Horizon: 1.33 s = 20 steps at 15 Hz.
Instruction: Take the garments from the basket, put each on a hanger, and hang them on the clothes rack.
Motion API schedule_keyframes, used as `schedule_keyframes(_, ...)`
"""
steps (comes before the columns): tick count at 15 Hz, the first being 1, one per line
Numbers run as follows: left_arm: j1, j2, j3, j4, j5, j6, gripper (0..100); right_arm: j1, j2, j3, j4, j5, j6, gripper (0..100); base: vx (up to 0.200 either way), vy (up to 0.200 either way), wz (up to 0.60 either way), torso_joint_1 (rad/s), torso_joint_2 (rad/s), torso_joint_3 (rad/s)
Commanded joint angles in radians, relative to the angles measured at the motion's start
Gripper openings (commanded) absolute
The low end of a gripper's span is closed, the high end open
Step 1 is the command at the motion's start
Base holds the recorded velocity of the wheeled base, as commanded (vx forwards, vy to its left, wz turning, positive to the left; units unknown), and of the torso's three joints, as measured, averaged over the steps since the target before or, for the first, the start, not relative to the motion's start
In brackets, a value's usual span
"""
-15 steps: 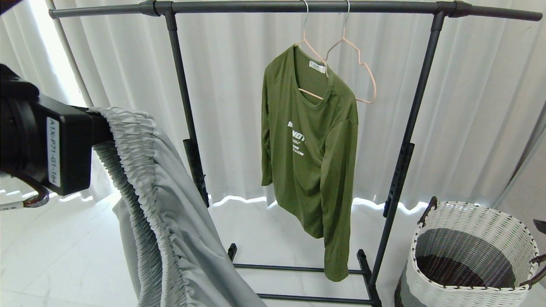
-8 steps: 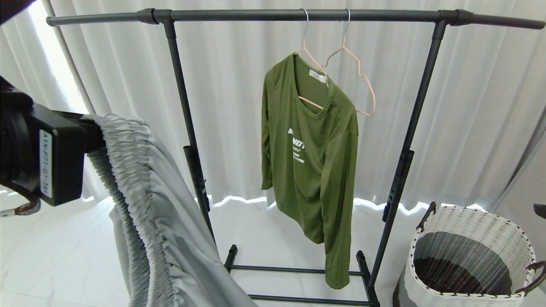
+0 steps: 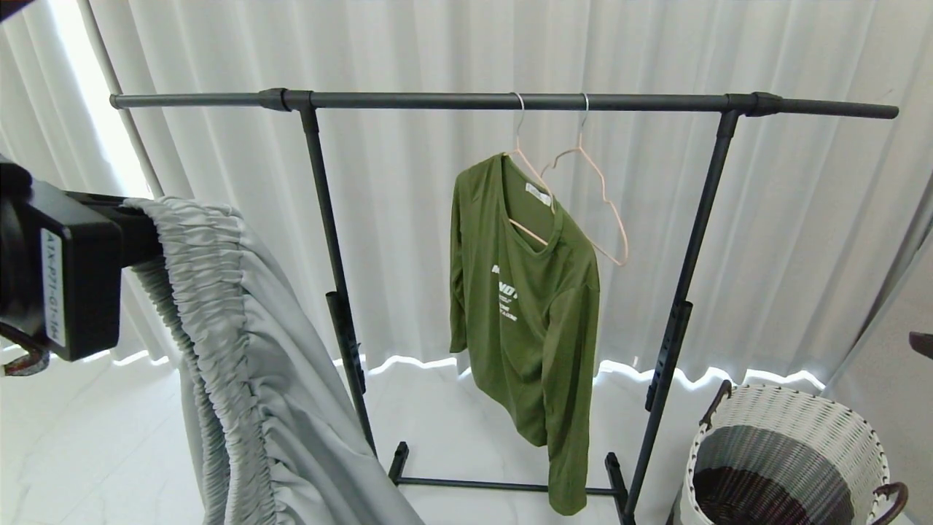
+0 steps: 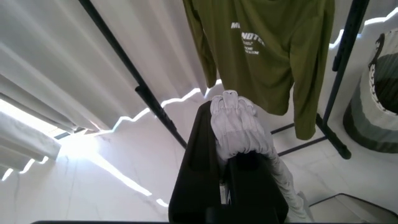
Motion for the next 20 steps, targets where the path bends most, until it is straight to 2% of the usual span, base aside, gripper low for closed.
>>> schedule_keyframes(1, 0.000, 0.000, 0.004, -0.001, 0.001, 0.000, 0, 0.000, 0.004, 0.034, -0.036, -0.001, -0.001, 100, 0.000, 0.000, 0.00, 0.193, -0.48, -0.286)
schedule_keyframes(10, 0.000, 0.002, 0.005, -0.001, 0.001, 0.000, 0, 0.000, -0.002, 0.066, -0.059, -0.003, -0.007, 100, 0.000, 0.000, 0.00, 0.218, -0.50, -0.285)
schedule_keyframes(14, 0.002, 0.002, 0.007, 0.000, 0.005, 0.000, 0, 0.000, -0.011, 0.137, -0.166, 0.000, -0.011, 100, 0.000, 0.000, 0.00, 0.113, -0.24, -0.128)
schedule_keyframes(16, 0.002, 0.003, 0.007, -0.001, 0.036, -0.002, 0, 0.000, -0.016, 0.138, -0.166, -0.001, -0.013, 100, 0.000, 0.200, 0.00, 0.022, -0.04, -0.017)
schedule_keyframes(20, 0.000, 0.003, 0.009, 0.000, 0.037, -0.002, 0, 0.000, -0.019, 0.138, -0.168, -0.001, -0.025, 100, 0.000, 0.200, 0.00, 0.008, 0.00, -0.004)
